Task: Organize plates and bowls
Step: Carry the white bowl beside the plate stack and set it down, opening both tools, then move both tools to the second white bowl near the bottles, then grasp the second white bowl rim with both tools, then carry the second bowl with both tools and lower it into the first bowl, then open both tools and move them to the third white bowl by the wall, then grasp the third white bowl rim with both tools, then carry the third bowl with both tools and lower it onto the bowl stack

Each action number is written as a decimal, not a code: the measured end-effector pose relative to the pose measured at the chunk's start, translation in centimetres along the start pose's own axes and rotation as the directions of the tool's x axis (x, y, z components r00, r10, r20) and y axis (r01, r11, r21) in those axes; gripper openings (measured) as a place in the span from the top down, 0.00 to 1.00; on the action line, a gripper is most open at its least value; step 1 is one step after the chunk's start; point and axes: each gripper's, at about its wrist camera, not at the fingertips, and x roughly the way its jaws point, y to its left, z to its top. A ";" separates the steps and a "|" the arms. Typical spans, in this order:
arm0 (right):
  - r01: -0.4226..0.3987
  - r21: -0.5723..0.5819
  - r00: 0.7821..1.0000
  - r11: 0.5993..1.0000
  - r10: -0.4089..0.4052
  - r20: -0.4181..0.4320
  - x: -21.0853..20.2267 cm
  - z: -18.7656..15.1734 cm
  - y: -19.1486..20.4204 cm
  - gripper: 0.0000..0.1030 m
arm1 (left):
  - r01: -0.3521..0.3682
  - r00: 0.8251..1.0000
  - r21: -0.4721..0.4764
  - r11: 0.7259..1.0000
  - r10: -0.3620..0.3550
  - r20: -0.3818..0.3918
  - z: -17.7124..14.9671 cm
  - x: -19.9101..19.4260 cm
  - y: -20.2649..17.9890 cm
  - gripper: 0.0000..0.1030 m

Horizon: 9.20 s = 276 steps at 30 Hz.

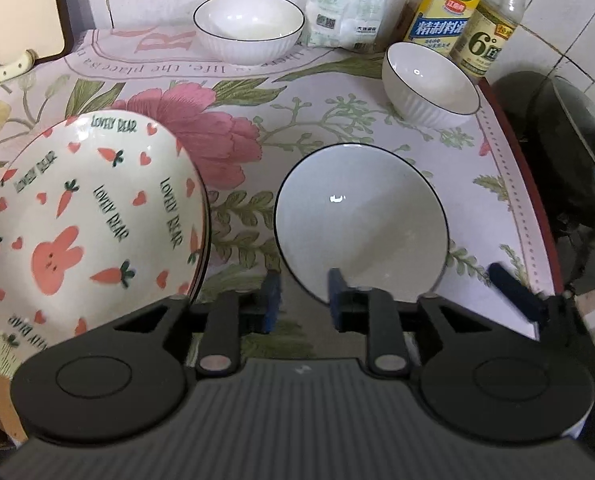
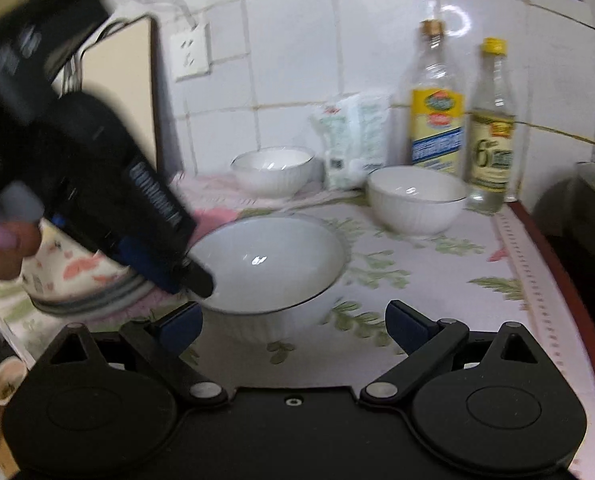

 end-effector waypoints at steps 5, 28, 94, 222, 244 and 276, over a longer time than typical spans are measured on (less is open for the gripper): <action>-0.002 0.077 1.000 0.997 0.003 -0.006 -2.8 2.4 -2.3 0.03 | 0.013 1.000 0.028 1.000 -0.013 0.000 -0.6 -2.9 -0.3 0.66; -0.027 0.345 0.998 0.938 0.003 0.070 -3.9 11.1 -10.4 0.15 | 0.042 0.970 0.214 0.976 -0.091 0.227 6.1 -8.5 -5.7 0.46; -0.030 0.605 0.999 0.796 0.048 -0.014 1.5 10.2 -12.7 0.78 | 0.070 0.986 0.104 0.992 -0.085 0.146 9.2 -2.1 -6.4 0.88; 0.104 0.719 0.914 0.688 0.219 -0.342 26.1 14.5 -5.9 0.50 | 0.020 0.987 0.122 0.992 -0.039 0.156 19.3 9.8 11.1 0.75; 0.049 0.700 0.955 0.713 0.171 -0.241 11.5 16.4 -2.4 0.86 | -0.005 0.994 0.071 0.997 -0.002 0.107 14.9 -3.7 6.9 0.87; 0.119 0.586 0.976 0.802 0.014 -0.218 -0.7 8.4 -3.8 0.85 | -0.033 0.996 0.093 0.995 0.026 0.080 2.8 -6.5 -2.6 0.87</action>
